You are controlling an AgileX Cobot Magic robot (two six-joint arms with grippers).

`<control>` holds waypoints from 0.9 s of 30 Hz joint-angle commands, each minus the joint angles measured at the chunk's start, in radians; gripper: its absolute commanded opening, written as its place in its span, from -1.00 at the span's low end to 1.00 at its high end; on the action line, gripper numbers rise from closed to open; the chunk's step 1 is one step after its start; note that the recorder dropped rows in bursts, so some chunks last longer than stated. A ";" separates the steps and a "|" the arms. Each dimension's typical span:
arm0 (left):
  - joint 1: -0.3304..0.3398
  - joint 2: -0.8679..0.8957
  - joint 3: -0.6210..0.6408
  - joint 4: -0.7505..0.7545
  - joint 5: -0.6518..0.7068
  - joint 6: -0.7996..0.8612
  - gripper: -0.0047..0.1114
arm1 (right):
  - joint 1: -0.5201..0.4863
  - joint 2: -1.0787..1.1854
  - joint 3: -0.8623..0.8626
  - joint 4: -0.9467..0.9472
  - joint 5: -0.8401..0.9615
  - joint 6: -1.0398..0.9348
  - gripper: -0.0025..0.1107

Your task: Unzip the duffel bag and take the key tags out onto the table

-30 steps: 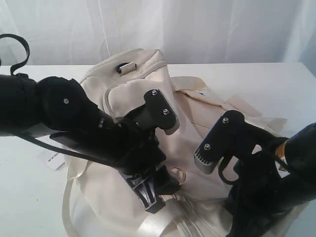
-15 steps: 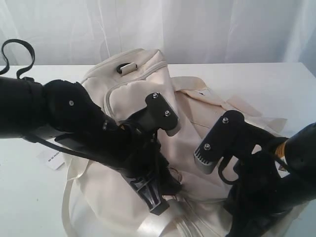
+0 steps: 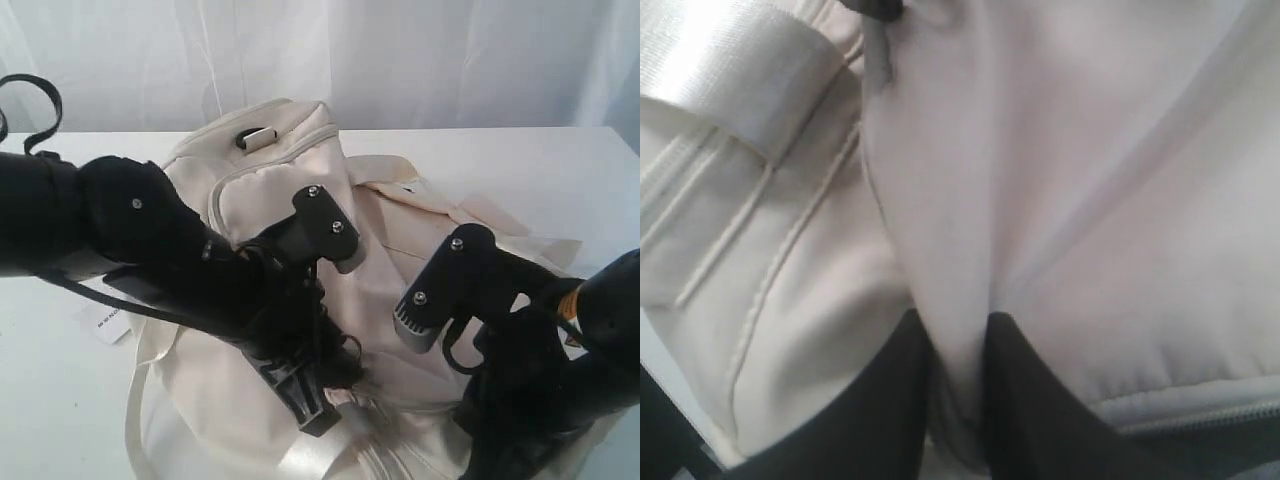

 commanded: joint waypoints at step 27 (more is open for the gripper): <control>0.116 -0.238 0.005 0.279 0.095 -0.150 -0.92 | -0.002 -0.008 0.009 -0.191 0.060 0.185 -0.96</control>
